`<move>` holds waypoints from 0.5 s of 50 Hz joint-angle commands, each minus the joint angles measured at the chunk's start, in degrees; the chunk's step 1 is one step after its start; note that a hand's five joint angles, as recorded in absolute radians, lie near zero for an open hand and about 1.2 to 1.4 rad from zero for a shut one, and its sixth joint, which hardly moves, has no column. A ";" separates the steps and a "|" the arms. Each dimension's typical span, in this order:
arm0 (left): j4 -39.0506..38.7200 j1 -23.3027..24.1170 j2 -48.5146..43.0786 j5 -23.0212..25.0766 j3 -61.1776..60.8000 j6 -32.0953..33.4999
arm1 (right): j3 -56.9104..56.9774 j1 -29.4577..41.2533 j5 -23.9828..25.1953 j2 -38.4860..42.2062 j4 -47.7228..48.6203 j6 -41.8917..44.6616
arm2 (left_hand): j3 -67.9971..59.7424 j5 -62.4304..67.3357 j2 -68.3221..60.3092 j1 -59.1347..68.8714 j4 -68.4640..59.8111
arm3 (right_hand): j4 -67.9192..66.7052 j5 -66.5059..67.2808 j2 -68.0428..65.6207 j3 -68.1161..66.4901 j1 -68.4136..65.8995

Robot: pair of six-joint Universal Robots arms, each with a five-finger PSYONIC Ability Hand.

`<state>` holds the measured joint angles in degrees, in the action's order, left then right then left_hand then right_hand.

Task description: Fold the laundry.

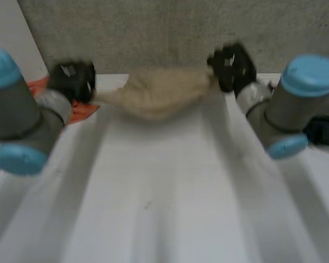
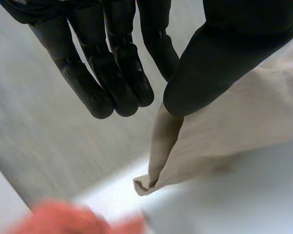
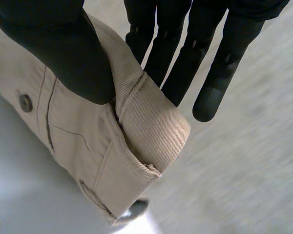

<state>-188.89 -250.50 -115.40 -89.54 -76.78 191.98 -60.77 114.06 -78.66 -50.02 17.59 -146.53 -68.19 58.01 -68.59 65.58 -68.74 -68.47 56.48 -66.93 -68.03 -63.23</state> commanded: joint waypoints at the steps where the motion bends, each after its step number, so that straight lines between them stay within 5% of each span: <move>1: 0.97 0.72 -3.17 2.79 -9.87 6.38 | -14.35 -0.94 0.00 -0.86 -1.50 3.96 | -11.81 11.99 -11.41 14.42 -11.26 | -11.53 13.52 -13.07 -11.97 -16.77; 8: 8.97 0.54 1.40 2.97 -13.92 10.34 | -21.14 -1.03 -0.62 -7.28 -7.65 6.08 | -11.81 11.99 -11.41 14.42 -11.26 | -11.53 13.52 -13.07 -11.97 -16.77; 16: 31.78 2.64 10.26 4.19 -19.45 16.66 | -26.07 -1.12 -1.23 -16.42 -28.73 14.33 | -11.81 11.99 -11.41 14.42 -11.26 | -11.53 13.52 -13.07 -11.97 -16.77; 25: 46.32 7.66 17.57 8.77 -27.19 22.21 | -33.62 -5.07 -0.53 -24.60 -57.04 29.10 | -11.81 11.99 -11.41 14.42 -11.26 | -11.53 13.52 -13.07 -11.97 -16.77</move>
<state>-149.77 -246.04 -101.58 -83.25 -100.13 211.39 -90.28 111.54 -79.80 -70.80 -25.25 -125.34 -68.19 58.01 -68.59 65.59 -68.75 -68.48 56.48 -66.93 -68.04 -63.23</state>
